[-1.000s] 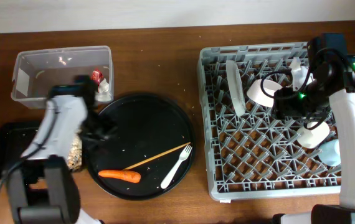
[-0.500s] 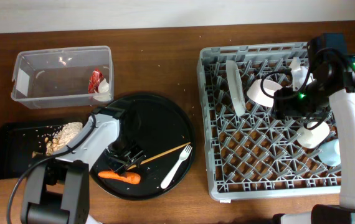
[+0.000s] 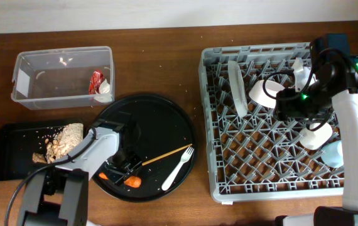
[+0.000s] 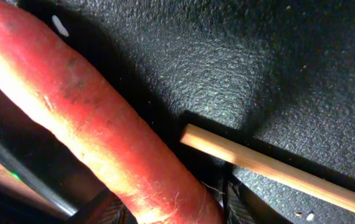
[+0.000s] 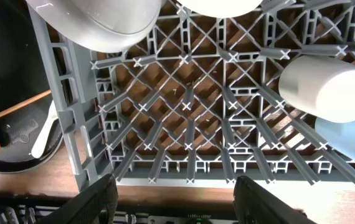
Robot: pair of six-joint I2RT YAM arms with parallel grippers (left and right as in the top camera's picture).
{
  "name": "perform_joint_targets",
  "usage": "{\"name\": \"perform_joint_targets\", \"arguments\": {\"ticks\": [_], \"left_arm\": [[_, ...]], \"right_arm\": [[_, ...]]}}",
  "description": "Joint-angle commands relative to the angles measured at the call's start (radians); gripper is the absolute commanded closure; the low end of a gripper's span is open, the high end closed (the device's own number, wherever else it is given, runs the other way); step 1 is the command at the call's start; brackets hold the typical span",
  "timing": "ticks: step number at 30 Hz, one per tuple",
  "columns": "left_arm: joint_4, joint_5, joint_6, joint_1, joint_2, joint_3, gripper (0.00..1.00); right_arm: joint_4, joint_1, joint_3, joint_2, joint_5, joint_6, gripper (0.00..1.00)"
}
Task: Sort waste into correct bins and load items into the dishwasher rack
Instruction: 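Grasp the carrot with the left gripper and drop it on the black tray, then grasp the white plastic fork with the right gripper and lift it toward the rack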
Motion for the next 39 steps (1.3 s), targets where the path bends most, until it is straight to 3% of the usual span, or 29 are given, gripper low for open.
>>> {"name": "perform_joint_targets", "arguments": {"ticks": [1, 4, 5, 9, 13, 20, 24, 31, 39], "left_arm": [[0.063, -0.056, -0.017, 0.0, 0.007, -0.056, 0.53], [0.078, -0.119, -0.016, 0.0, 0.007, -0.055, 0.54], [0.078, -0.143, -0.016, 0.0, 0.007, -0.053, 0.61], [0.081, -0.161, -0.015, 0.008, 0.007, -0.049, 0.71], [0.055, -0.163, 0.079, 0.054, -0.016, -0.004, 0.84], [-0.062, -0.268, 0.18, 0.166, -0.221, 0.23, 0.82], [-0.044, -0.301, 0.185, 0.397, -0.272, 0.261, 0.78], [0.061, -0.299, 0.237, 0.773, -0.179, 0.259, 0.74], [0.082, -0.3, 0.237, 0.872, 0.042, 0.259, 0.74]], "right_arm": [[-0.002, -0.003, -0.003, -0.004, -0.006, 0.002, 0.37], [-0.002, -0.003, -0.003, -0.004, -0.005, 0.002, 0.37], [-0.004, -0.003, -0.003, -0.004, -0.006, 0.002, 0.37], [-0.004, -0.003, -0.003, -0.004, -0.005, 0.002, 0.37], [-0.004, -0.003, -0.003, -0.004, -0.005, 0.002, 0.37], [-0.004, -0.003, -0.003, -0.004, -0.005, 0.002, 0.37], [-0.005, -0.003, -0.003, -0.004, -0.005, 0.002, 0.37], [-0.004, -0.003, -0.003, -0.004, -0.006, 0.002, 0.37], [-0.004, -0.003, -0.003, -0.004, -0.005, 0.002, 0.37]]}}
